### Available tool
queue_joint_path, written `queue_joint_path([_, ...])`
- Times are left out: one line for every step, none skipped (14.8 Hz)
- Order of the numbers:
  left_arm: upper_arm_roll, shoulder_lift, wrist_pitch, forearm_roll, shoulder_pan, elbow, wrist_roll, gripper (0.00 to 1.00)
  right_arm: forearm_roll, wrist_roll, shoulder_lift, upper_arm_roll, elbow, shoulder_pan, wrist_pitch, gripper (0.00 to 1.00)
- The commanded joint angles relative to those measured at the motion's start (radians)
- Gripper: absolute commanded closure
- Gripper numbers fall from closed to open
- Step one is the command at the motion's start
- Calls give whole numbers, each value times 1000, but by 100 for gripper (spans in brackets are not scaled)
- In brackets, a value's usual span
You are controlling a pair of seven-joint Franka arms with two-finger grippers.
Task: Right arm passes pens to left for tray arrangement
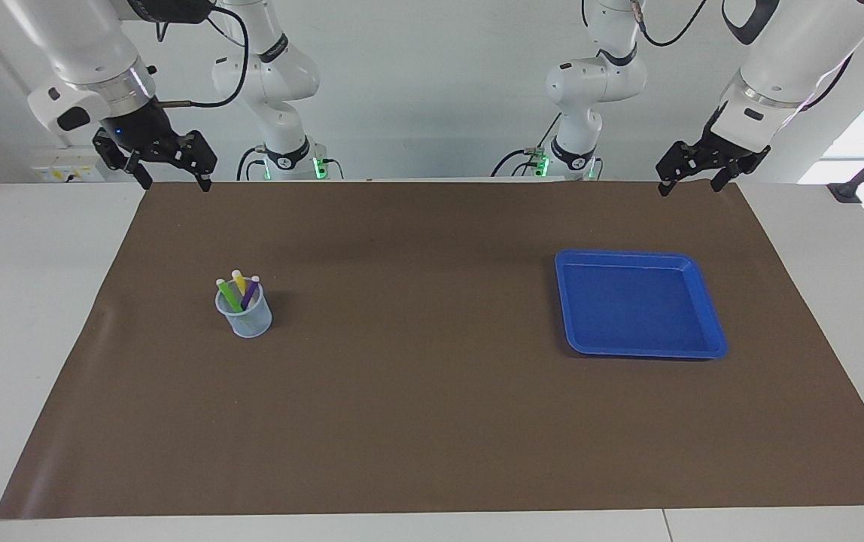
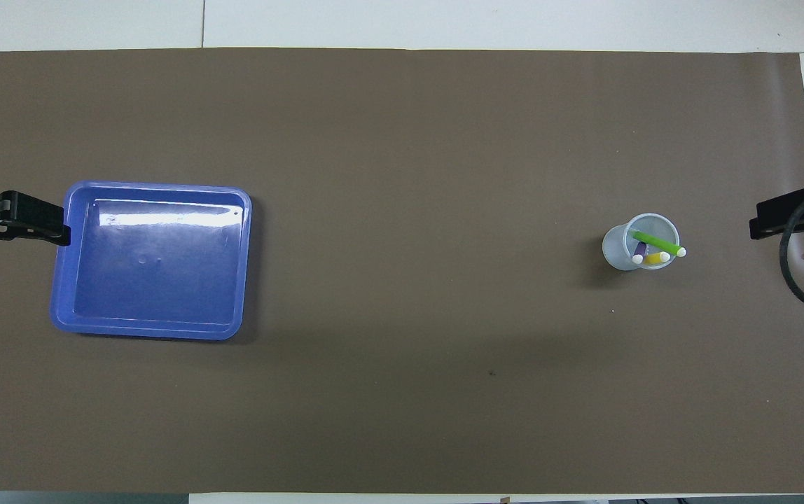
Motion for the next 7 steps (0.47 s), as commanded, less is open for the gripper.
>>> queue_joint_path([1, -16, 5, 12, 2, -17, -4, 0, -1, 15, -44, 0, -85, 3, 72, 0])
queue_joint_path([1, -16, 7, 12, 1, -17, -4, 0, -1, 17, -50, -1, -120, 3, 104, 0])
queue_joint_path([1, -16, 5, 12, 2, -17, -4, 0, -1, 17, -56, 0, -163, 3, 150, 0])
queue_joint_path([1, -16, 5, 12, 2, -17, -4, 0, -1, 17, -59, 0, -206, 4, 194, 0])
queue_joint_path([1, -16, 5, 12, 2, -17, -4, 0, -1, 17, -61, 0, -237, 4, 230, 0])
queue_joint_path([1, -16, 5, 12, 2, -17, -4, 0, -1, 17, -64, 0, -278, 4, 273, 0])
queue_joint_path([1, -16, 5, 12, 2, -17, -4, 0, -1, 15, -76, 0, -321, 4, 316, 0])
